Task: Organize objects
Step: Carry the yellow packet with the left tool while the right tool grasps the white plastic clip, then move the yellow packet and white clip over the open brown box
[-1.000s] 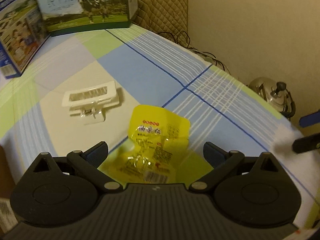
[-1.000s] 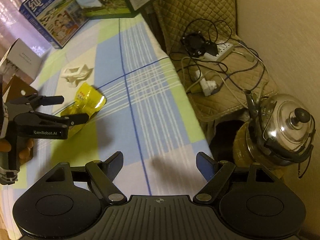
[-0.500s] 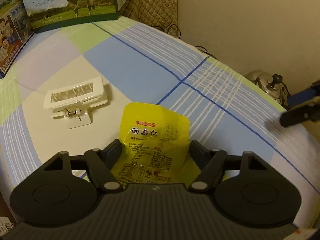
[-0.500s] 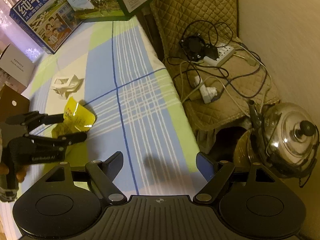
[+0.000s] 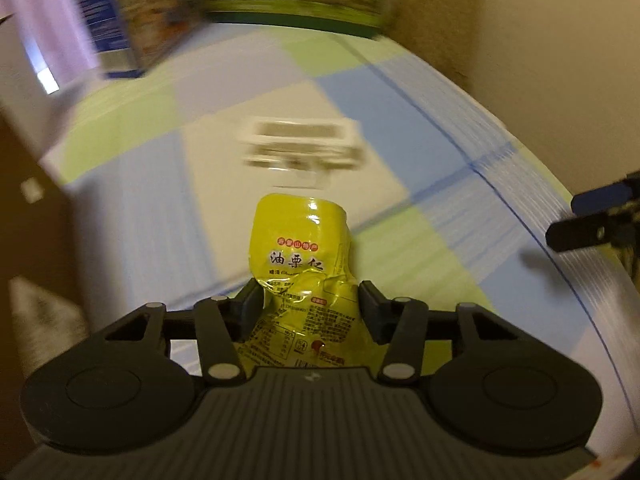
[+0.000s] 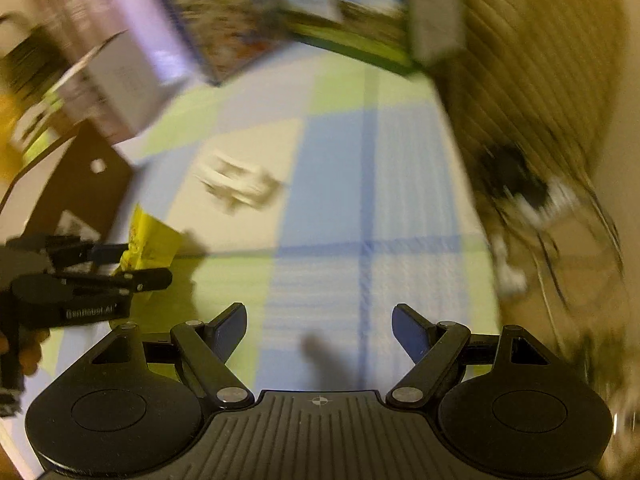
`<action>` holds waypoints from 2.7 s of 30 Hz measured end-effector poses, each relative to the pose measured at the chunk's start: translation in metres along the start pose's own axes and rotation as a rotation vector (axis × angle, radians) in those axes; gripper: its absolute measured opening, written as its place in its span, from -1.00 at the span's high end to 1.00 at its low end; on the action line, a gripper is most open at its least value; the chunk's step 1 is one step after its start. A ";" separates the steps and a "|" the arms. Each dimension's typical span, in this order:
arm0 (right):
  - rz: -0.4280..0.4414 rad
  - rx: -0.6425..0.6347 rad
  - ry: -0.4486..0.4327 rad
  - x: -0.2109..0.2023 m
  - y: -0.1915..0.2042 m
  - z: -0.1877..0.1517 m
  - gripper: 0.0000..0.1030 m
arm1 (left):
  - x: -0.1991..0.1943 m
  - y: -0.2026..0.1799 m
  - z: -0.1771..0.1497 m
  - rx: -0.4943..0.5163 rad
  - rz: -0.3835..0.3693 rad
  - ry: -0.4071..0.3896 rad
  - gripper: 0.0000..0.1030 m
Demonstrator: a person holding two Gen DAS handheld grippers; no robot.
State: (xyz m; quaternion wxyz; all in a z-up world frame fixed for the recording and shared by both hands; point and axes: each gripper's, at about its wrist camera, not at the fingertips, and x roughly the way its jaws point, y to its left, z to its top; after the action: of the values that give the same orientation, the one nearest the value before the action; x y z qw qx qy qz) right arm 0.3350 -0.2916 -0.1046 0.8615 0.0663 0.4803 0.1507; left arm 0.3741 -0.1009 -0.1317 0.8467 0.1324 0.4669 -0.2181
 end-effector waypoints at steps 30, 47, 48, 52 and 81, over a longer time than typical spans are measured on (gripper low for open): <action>0.106 -0.573 -0.012 0.120 0.075 0.069 0.25 | 0.008 0.052 0.025 -0.250 0.164 0.088 0.07; -0.021 -0.290 0.039 0.034 0.056 -0.031 0.25 | -0.018 0.019 -0.008 -0.192 0.102 0.097 0.07; -0.029 -0.281 0.043 0.028 0.058 -0.039 0.25 | -0.021 0.016 -0.012 -0.190 0.097 0.102 0.07; -0.024 -0.230 0.071 0.010 0.063 -0.061 0.25 | -0.032 0.008 -0.038 -0.197 0.082 0.138 0.07; -0.009 -0.255 0.046 -0.009 0.095 -0.086 0.27 | -0.098 0.024 -0.117 -0.301 0.134 0.132 0.08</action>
State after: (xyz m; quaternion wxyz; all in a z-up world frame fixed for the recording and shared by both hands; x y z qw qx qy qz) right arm 0.2392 -0.2071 -0.1183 0.8524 -0.0495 0.4770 0.2084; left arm 0.2538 -0.0061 -0.1102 0.8371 0.0489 0.5390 -0.0798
